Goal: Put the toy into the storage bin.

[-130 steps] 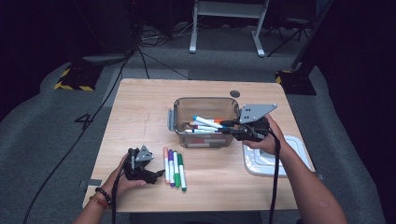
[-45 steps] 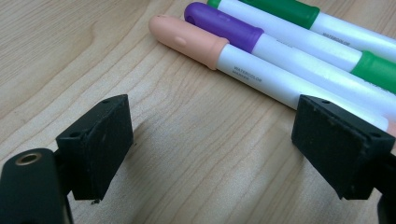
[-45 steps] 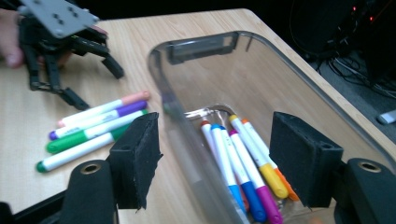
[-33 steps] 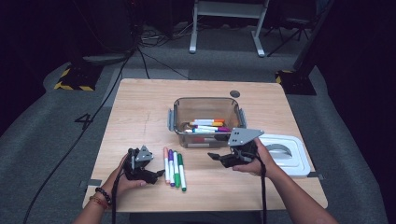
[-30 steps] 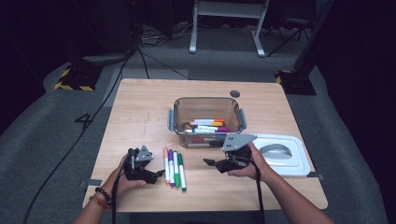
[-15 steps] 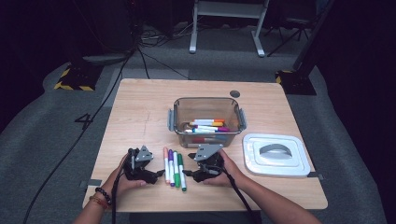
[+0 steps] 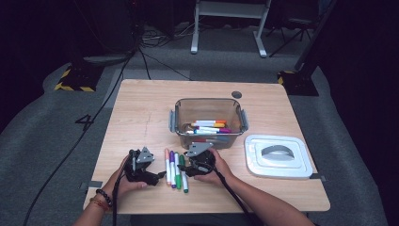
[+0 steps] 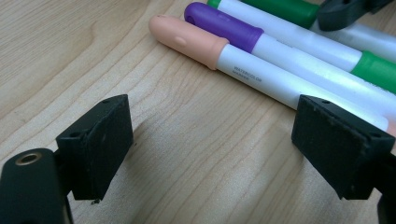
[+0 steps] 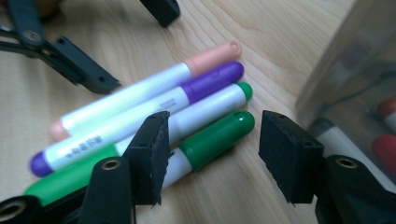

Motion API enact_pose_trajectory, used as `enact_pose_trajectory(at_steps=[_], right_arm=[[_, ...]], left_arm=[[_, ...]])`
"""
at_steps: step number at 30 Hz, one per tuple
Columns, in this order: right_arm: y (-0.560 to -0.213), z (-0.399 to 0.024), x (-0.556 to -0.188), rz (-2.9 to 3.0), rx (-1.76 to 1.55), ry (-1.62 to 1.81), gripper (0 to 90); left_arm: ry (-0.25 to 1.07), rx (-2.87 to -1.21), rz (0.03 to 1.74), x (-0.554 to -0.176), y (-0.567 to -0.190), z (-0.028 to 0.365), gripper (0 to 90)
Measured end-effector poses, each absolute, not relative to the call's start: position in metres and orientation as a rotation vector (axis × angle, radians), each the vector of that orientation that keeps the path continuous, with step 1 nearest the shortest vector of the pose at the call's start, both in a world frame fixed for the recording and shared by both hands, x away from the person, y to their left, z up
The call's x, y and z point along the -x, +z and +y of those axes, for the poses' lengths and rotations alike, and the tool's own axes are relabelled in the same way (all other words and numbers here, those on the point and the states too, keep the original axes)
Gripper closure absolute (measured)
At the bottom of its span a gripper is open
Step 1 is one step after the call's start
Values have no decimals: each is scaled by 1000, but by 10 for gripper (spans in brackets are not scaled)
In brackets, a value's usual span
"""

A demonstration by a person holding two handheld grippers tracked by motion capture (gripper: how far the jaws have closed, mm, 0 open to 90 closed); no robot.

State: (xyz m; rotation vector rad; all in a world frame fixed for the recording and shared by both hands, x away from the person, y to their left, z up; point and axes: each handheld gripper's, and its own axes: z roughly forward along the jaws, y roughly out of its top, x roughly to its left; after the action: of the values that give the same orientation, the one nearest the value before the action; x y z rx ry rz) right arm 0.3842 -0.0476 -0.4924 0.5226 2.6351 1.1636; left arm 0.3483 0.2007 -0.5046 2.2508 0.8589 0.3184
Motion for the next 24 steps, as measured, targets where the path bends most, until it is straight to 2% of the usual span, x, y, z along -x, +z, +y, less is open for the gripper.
enact_pose_trajectory(at_steps=[3,7,15,24], right_arm=[[-498,-50,-387,2651,-553,1123,454],[-498,-59,-390,2667,-583,1136,530],[-496,-79,-396,2684,-618,1132,742],[-493,-89,-395,2689,-556,1136,750]], left_arm=[[318,-2250,859,-348,-505,201,131],[318,-2250,859,-348,-505,201,131],[320,-2253,855,-348,-505,201,131],[319,-2252,853,-348,-505,201,131]])
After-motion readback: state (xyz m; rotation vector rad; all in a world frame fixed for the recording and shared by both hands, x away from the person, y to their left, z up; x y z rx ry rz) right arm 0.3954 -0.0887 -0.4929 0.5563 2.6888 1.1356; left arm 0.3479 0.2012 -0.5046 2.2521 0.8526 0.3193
